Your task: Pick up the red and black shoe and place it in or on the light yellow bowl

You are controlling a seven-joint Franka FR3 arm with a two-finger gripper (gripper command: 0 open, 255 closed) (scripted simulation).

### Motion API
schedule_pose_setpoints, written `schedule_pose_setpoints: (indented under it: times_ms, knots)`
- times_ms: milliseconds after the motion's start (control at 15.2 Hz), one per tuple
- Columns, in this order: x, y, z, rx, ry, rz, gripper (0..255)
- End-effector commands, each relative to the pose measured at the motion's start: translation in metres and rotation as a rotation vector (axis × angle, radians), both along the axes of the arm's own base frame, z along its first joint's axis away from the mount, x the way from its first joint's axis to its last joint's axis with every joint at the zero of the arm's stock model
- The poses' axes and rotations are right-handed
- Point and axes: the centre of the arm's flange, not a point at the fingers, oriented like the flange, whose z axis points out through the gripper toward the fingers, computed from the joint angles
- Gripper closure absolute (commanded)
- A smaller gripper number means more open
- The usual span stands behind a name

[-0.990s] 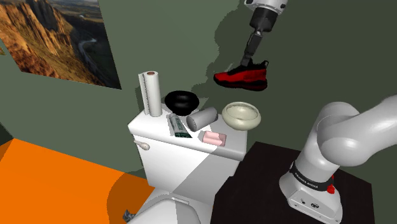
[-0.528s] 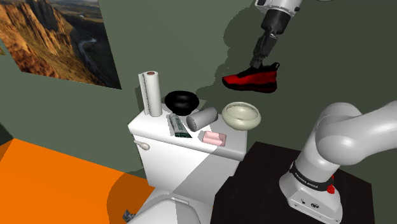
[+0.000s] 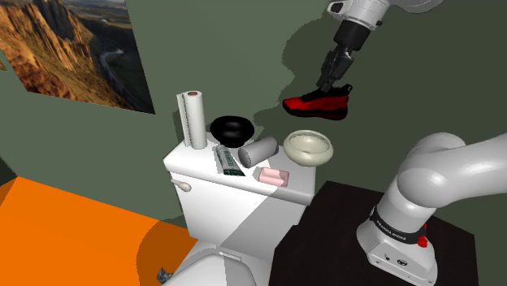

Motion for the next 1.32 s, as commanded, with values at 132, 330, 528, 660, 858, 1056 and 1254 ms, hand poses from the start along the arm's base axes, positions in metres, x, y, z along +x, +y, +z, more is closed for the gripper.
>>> schedule_pose_setpoints:
  times_ms: [132,330,528,660,858,1056,1254]
  knots:
    - [0.003,-0.010,-0.052,0.056,0.136,-0.160,255]
    - [0.003,-0.010,-0.068,0.056,0.136,-0.160,255]
    - [0.003,-0.010,-0.080,0.056,0.136,-0.160,255]
    - [0.003,-0.010,-0.080,0.056,0.136,-0.160,255]
    - [0.003,-0.010,-0.080,0.056,0.136,-0.160,255]
    - [0.005,-0.013,-0.085,0.056,0.136,-0.160,0]
    - [0.017,-0.018,-0.080,0.057,0.136,-0.160,0]
